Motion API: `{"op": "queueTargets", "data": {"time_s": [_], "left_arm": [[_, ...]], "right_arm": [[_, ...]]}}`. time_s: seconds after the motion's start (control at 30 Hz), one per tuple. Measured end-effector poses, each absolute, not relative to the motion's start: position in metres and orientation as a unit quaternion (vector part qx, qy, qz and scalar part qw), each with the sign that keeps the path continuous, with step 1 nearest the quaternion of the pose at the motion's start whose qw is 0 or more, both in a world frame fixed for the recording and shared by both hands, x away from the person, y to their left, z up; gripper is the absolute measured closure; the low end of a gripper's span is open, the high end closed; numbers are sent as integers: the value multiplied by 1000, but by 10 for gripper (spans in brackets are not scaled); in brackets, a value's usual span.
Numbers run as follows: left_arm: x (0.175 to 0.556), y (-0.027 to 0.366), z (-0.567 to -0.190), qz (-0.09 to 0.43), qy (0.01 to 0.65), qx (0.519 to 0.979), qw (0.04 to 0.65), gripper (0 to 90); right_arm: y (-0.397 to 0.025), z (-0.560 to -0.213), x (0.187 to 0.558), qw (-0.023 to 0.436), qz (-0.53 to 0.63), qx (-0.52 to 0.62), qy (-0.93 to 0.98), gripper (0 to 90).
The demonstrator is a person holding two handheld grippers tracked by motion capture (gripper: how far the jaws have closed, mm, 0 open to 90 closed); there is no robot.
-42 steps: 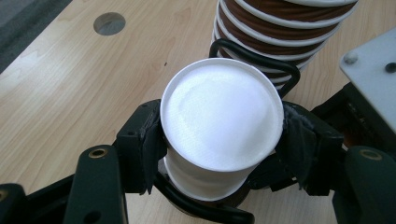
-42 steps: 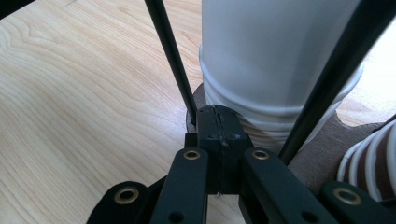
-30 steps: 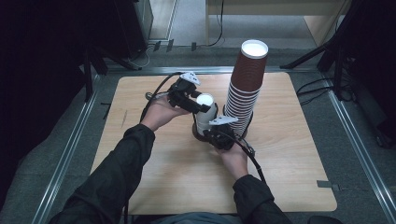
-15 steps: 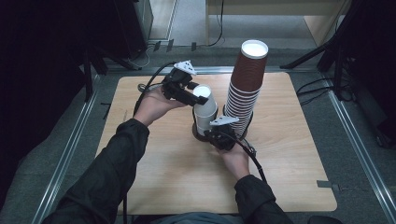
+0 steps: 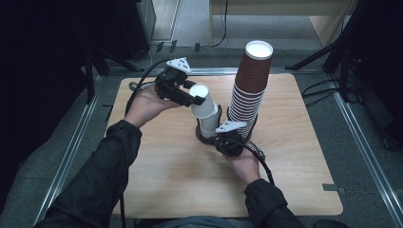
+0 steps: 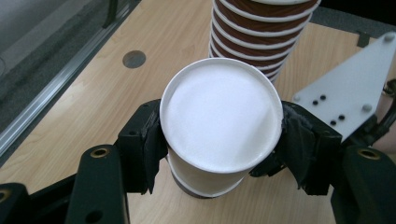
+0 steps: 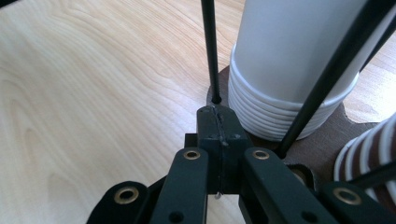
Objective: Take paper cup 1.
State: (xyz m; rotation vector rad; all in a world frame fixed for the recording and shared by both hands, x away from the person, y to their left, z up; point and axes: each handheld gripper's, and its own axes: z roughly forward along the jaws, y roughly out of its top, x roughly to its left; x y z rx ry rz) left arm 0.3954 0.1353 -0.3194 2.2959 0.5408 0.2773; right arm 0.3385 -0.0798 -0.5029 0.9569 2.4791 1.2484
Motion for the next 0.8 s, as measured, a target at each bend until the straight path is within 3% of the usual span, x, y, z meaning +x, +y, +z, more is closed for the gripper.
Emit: {"op": "queueTargets", "data": {"time_s": [0.3,0.5,0.8], "left_arm": [[378,147,-322,100,206,897,378,358],[366,154,-335,89,198,899,380,358],[355,159,-355,63,179,904,383,358]], "right_arm": [[-96,-489,329,48,426,285,858,830],[-105,-481,323,0,446,255,858,721],[-111,-474,314,-3,456,201,867,551]]}}
